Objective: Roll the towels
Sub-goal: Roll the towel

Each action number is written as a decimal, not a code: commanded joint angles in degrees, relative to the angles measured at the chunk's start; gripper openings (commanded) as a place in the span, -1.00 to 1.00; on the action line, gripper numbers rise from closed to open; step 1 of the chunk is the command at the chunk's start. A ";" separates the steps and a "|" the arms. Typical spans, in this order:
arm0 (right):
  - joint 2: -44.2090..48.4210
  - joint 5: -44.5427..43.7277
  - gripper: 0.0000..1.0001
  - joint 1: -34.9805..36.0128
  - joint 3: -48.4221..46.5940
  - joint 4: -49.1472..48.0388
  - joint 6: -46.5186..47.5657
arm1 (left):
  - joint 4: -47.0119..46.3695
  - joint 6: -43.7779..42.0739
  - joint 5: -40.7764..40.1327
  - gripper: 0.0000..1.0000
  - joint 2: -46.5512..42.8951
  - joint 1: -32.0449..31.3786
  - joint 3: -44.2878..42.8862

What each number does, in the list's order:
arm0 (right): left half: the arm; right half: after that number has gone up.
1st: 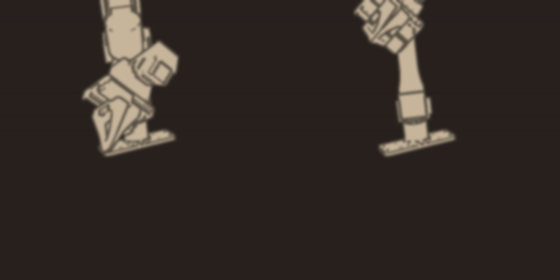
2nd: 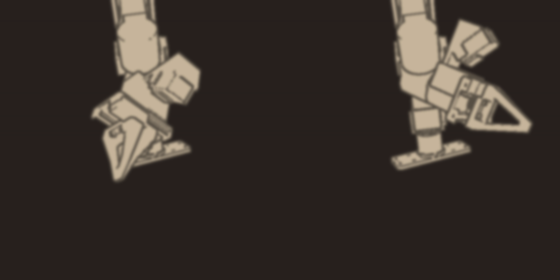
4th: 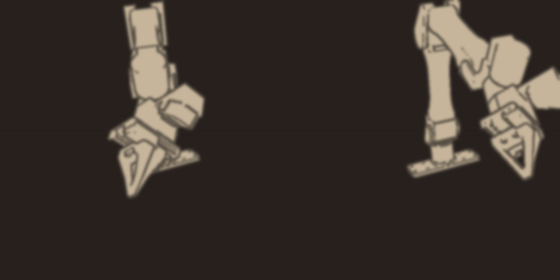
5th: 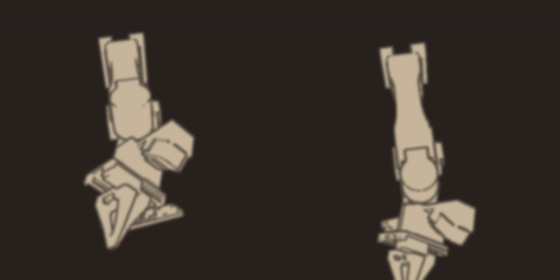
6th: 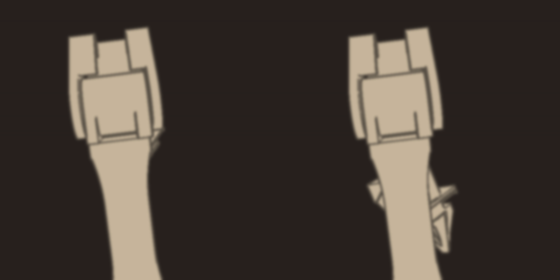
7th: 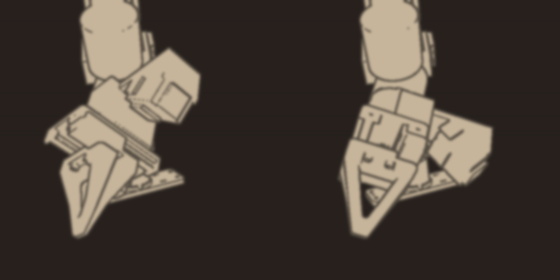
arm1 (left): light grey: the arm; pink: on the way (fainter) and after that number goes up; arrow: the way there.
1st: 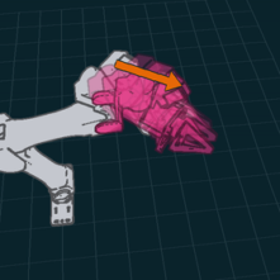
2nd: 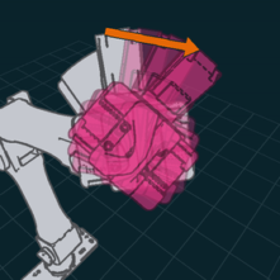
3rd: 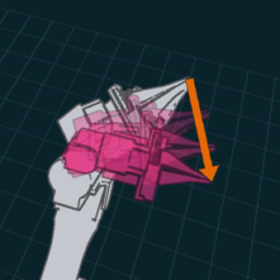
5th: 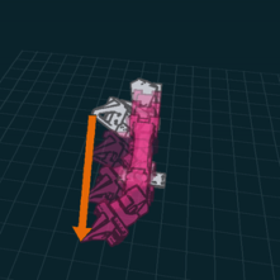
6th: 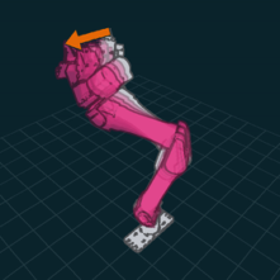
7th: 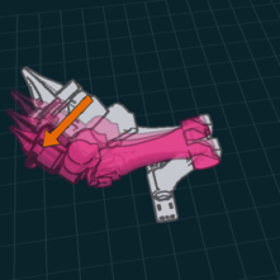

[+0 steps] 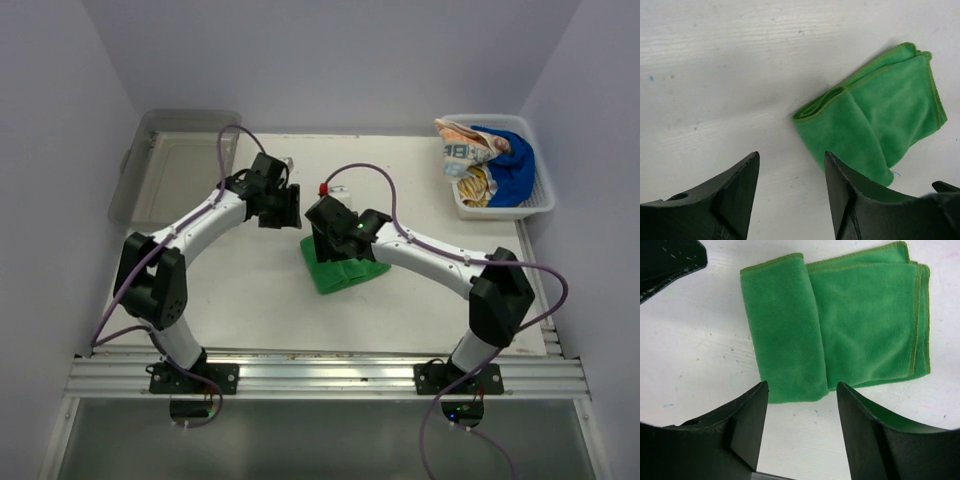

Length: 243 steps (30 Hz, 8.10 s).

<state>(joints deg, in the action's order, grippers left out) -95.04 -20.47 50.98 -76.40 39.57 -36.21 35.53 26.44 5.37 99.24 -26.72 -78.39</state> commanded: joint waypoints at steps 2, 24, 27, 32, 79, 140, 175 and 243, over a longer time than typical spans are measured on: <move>-6.46 -5.80 0.29 3.86 -7.44 3.93 7.36 | 0.77 3.35 -2.90 0.15 -7.12 4.56 5.08; -21.94 -5.37 -0.18 7.11 -7.53 -3.01 8.61 | -1.78 8.46 -4.84 0.12 -20.32 7.91 26.00; -22.11 -4.85 -0.18 7.11 -7.62 -3.36 7.56 | -2.22 8.11 -4.40 0.18 -19.96 7.91 26.27; -24.04 -3.44 -0.28 7.03 -7.97 -3.89 6.68 | -2.83 7.93 -4.14 0.19 -20.23 8.00 26.97; -6.11 46.20 -1.00 -7.91 23.31 -52.79 -22.67 | -18.73 8.81 15.01 0.36 -19.10 9.23 29.61; -11.39 4.12 0.24 9.58 -1.73 -14.08 13.62 | -10.92 20.23 6.85 -1.00 -8.80 2.55 23.90; -2.43 41.53 -1.00 -2.89 27.08 -56.67 -10.45 | -6.51 11.53 8.60 0.26 -19.17 5.89 23.27; -9.62 2.10 0.42 14.32 0.03 -14.17 13.79 | -7.58 23.40 3.51 -1.00 -12.32 -0.44 25.57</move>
<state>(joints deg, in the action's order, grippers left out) -103.07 -14.92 65.56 -72.86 25.71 -23.79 27.11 48.62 9.50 88.05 -26.76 -51.16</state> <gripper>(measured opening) 0.726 0.059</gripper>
